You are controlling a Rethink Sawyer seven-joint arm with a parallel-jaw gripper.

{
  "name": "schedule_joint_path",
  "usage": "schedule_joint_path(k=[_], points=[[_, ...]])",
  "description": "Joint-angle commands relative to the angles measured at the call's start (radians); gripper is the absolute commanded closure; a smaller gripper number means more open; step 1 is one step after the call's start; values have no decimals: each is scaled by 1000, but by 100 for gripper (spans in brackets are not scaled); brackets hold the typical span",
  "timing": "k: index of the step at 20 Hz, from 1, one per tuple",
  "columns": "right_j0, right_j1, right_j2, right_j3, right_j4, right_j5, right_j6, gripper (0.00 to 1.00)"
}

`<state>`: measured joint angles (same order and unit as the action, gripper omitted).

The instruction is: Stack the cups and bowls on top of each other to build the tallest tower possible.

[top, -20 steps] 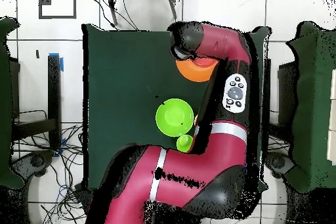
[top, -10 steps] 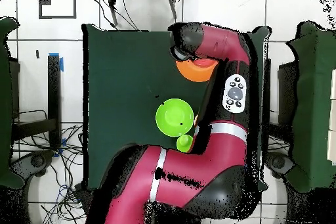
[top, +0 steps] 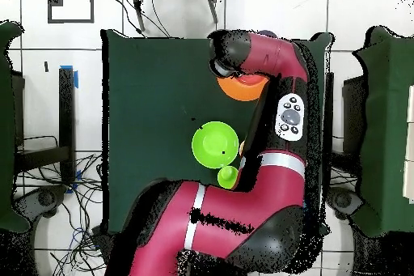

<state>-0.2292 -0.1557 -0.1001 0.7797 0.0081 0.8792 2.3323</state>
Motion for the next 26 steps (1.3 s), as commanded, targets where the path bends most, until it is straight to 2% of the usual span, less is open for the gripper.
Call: schedule_joint_path(k=[1, 7, 26], points=[[16, -9, 103, 168, -9, -45, -42, 0], [15, -40, 103, 202, -15, -66, -50, 0], [1, -43, 114, 195, -22, -129, -67, 0]])
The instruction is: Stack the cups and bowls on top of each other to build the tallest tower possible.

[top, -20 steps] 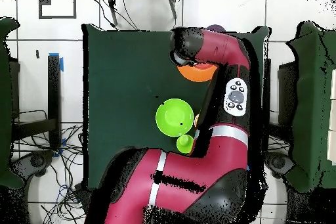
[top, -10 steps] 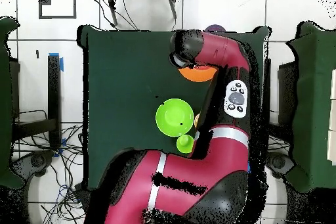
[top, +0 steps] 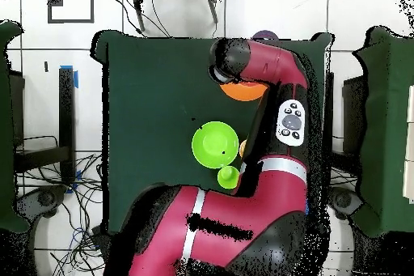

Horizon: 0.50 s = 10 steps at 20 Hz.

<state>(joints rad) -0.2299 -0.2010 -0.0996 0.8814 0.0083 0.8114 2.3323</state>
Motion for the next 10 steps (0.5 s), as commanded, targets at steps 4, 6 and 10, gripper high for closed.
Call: schedule_joint_path(k=[4, 6, 10], points=[[8, -17, 98, 97, -33, -70, -68, 0], [10, -35, 95, 115, -31, -65, -65, 0], [5, -56, 100, 142, -24, -50, -72, 0]])
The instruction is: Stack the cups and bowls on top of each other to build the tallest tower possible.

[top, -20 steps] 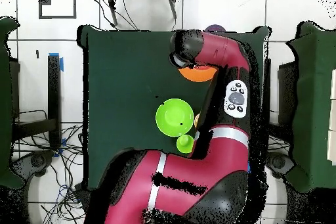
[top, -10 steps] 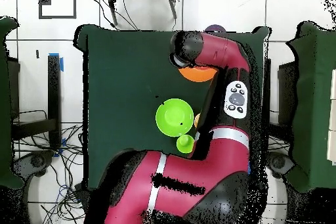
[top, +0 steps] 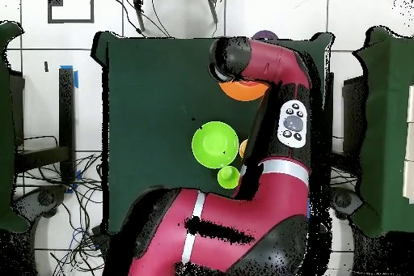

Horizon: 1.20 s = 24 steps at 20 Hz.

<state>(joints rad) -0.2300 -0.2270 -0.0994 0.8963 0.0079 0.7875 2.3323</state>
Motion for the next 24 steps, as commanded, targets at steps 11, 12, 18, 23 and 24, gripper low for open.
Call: schedule_joint_path(k=[11, 12, 18, 23, 24], points=[[8, -106, 96, 214, -11, 16, -57, 0], [12, -120, 92, 235, -9, 17, -47, 0], [36, -189, 70, 316, 5, 57, 5, 0], [50, -234, 64, 400, 21, 52, 47, 0], [52, -244, 62, 417, 24, 47, 53, 0]])
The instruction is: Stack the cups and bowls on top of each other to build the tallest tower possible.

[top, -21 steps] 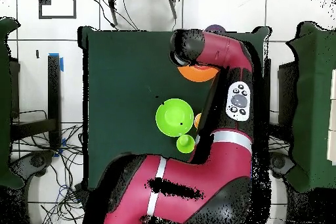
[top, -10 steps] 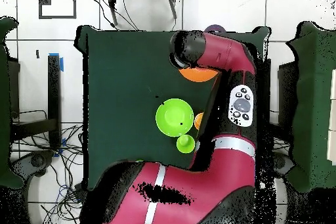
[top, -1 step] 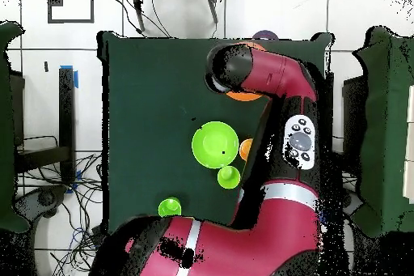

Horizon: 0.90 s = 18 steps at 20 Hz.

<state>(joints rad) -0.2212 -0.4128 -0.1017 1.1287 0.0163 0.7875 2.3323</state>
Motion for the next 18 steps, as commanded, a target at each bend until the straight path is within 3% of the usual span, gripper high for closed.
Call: schedule_joint_path(k=[1, 18], points=[[46, -67, 63, 202, 17, 41, 59, 0], [120, -79, 35, 433, 60, -197, 180, 0]])
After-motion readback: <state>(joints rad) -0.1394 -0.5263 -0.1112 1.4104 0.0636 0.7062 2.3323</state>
